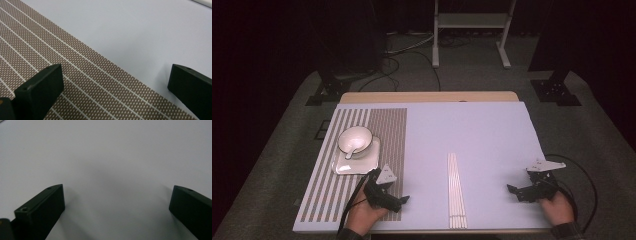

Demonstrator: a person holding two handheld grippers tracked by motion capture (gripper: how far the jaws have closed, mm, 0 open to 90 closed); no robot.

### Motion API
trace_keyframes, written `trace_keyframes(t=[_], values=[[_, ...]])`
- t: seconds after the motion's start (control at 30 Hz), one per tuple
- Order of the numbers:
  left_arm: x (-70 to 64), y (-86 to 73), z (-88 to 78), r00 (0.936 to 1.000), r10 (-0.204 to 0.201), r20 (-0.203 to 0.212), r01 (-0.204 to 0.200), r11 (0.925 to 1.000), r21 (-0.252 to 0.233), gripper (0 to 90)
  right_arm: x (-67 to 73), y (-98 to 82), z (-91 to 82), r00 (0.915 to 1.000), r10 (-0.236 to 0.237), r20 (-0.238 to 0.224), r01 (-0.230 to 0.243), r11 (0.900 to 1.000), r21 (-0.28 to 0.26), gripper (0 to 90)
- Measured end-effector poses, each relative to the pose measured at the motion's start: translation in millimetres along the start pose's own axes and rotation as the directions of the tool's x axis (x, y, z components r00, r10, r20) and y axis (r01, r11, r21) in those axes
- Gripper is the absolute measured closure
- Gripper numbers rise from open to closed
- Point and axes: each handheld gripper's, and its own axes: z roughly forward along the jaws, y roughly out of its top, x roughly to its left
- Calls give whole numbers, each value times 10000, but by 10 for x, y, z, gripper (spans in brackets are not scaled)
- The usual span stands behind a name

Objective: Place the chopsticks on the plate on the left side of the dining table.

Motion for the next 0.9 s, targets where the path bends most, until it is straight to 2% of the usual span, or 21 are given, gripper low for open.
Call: trace_keyframes(t=[0.33,0.57,0.7,0.83,0.9], values=[[-1,1,-1,10000,12,-13,-12,10000,-8,0,-1,1,0,10000,10,-11,-10,10000,17,0],[10,9,-1,9999,-118,-40,117,9999,-50,0,0,0,0,10000,1,-2,-1,10000,-8,0],[-5,31,-1,9995,-295,101,296,9995,-128,0,-1,-1,0,10000,3,-3,-3,10000,-8,0],[-50,77,5,9996,-215,157,217,9997,-138,0,0,-1,0,10000,1,0,-1,10000,-11,0],[-58,94,3,9993,-329,197,334,9991,-250,0,-1,0,0,10000,11,-5,-11,10000,3,0]])
